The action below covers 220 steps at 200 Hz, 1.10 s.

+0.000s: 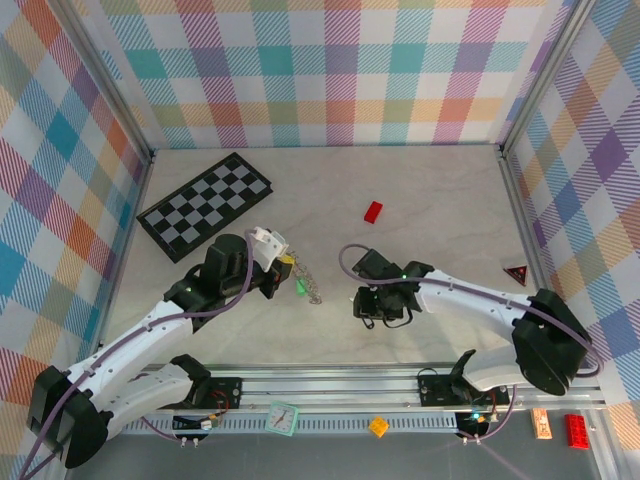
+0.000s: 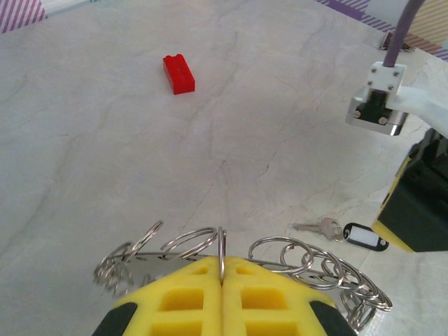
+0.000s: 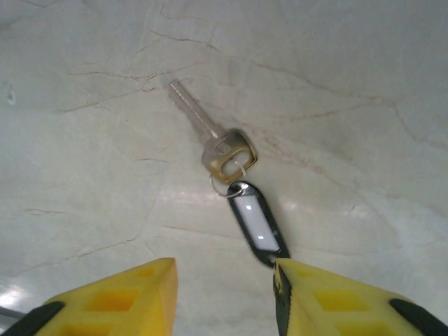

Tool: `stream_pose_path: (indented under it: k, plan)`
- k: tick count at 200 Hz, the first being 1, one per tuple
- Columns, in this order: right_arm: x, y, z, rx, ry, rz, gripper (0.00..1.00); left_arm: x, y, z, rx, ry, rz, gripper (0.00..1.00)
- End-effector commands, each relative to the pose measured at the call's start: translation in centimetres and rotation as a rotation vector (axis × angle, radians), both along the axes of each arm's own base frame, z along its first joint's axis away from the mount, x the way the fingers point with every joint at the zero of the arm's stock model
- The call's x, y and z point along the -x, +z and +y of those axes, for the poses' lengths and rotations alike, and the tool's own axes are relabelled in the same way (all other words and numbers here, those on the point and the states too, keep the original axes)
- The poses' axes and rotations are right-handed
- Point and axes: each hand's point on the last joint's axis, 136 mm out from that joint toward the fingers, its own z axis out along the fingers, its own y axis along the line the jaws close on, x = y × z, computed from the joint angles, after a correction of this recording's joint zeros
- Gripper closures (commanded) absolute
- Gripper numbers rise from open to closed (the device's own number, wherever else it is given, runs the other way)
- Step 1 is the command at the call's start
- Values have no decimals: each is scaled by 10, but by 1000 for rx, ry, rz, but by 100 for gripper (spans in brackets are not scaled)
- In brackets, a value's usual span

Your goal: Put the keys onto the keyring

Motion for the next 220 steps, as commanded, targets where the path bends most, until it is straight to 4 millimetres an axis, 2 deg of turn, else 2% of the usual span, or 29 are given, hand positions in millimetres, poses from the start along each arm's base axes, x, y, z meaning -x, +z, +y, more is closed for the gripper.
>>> stream_pose_path:
  k: [1, 20, 59, 103, 148, 179, 220]
  plan:
    - [3, -9, -6, 25, -105, 23, 54, -3, 14, -2, 34, 0, -75, 100]
    - [3, -22, -15, 106, -67, 24, 54, -3, 14, -1, 30, 3, -79, 100]
    - [0, -34, -9, 167, 17, 50, 55, -2, 19, 1, 32, 8, -97, 100]
    - [2, -46, -10, 195, 31, 74, 64, 0, 17, 1, 31, -3, -100, 100]
    - [-1, -27, -21, 213, 35, 18, 84, 2, 15, -2, 36, -24, -99, 100]
    - [3, -11, -15, 164, 95, 5, 89, -1, 16, -4, 35, -24, -98, 100]
    - [-3, 3, -5, 127, 151, -24, 94, 0, 17, -4, 34, -24, -98, 100]
